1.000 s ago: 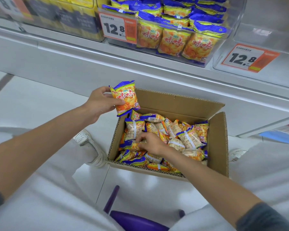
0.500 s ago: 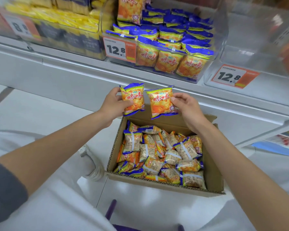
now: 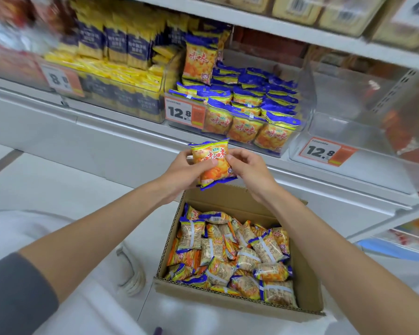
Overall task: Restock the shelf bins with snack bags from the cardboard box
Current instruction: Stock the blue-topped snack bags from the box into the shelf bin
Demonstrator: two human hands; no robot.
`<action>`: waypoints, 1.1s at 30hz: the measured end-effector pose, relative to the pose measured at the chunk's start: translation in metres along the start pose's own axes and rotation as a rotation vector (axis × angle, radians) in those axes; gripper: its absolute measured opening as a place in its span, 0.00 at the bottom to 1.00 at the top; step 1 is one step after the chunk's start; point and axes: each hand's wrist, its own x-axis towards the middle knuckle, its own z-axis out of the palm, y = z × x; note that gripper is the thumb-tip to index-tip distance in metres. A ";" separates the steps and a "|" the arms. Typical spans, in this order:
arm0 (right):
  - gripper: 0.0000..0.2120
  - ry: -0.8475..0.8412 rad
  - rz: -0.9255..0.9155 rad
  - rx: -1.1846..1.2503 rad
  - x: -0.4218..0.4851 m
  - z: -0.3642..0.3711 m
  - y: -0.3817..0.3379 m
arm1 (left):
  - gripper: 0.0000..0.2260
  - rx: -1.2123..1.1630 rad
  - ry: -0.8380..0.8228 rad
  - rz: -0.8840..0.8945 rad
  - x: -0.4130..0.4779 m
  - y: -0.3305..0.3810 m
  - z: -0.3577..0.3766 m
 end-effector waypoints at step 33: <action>0.33 0.003 -0.161 -0.394 0.163 0.063 -0.114 | 0.28 0.590 0.352 0.647 0.140 0.138 -0.105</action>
